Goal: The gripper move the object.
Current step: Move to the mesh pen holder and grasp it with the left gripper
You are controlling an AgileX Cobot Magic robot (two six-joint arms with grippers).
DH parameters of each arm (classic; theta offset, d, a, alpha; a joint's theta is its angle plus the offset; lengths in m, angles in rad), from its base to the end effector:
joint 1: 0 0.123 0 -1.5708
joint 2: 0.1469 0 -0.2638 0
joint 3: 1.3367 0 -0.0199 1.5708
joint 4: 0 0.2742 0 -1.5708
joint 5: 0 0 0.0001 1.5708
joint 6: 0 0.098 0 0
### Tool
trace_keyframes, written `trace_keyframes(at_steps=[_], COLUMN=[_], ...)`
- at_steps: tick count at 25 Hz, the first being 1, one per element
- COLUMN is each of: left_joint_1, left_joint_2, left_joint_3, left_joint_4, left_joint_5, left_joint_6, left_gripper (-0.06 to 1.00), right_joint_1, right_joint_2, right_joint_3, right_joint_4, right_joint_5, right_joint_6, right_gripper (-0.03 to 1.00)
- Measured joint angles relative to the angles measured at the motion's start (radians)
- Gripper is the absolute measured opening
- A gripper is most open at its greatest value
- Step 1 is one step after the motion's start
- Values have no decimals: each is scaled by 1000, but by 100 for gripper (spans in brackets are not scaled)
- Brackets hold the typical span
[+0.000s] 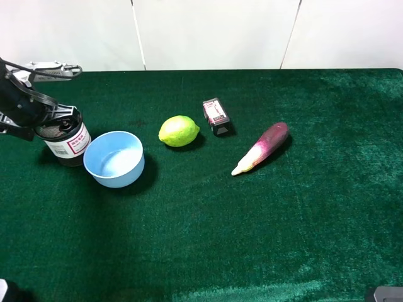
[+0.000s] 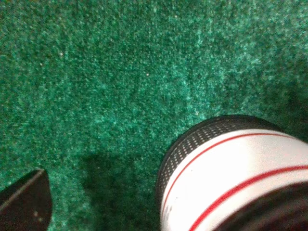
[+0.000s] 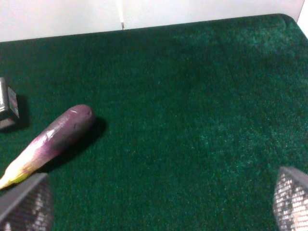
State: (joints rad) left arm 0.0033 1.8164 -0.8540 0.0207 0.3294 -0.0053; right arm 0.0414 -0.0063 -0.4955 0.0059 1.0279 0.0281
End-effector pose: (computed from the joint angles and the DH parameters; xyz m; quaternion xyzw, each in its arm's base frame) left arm 0.3269 0.0017 0.0775 0.0048 0.9833 0.0049 0.1821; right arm 0.0444 0.0023 0.2871 -0.0057 0.8441 0.0216 0.5358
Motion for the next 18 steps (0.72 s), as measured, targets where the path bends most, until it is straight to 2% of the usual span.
trace_keyframes(at_steps=[6, 14, 16, 18], left_joint_1=[0, 0, 0, 0], left_joint_2=[2, 2, 2, 2], left_joint_3=[0, 0, 0, 0], left_joint_4=[0, 0, -1, -2], left_joint_5=[-4, -4, -2, -1], left_joint_6=[0, 0, -1, -2], left_gripper=[69, 30, 17, 15], right_joint_1=[0, 0, 0, 0], right_joint_2=[0, 0, 0, 0], right_joint_3=[0, 0, 0, 0], right_joint_4=[0, 0, 0, 0], right_joint_5=[0, 0, 0, 0], right_joint_6=[0, 0, 0, 0], right_gripper=[70, 70, 70, 70])
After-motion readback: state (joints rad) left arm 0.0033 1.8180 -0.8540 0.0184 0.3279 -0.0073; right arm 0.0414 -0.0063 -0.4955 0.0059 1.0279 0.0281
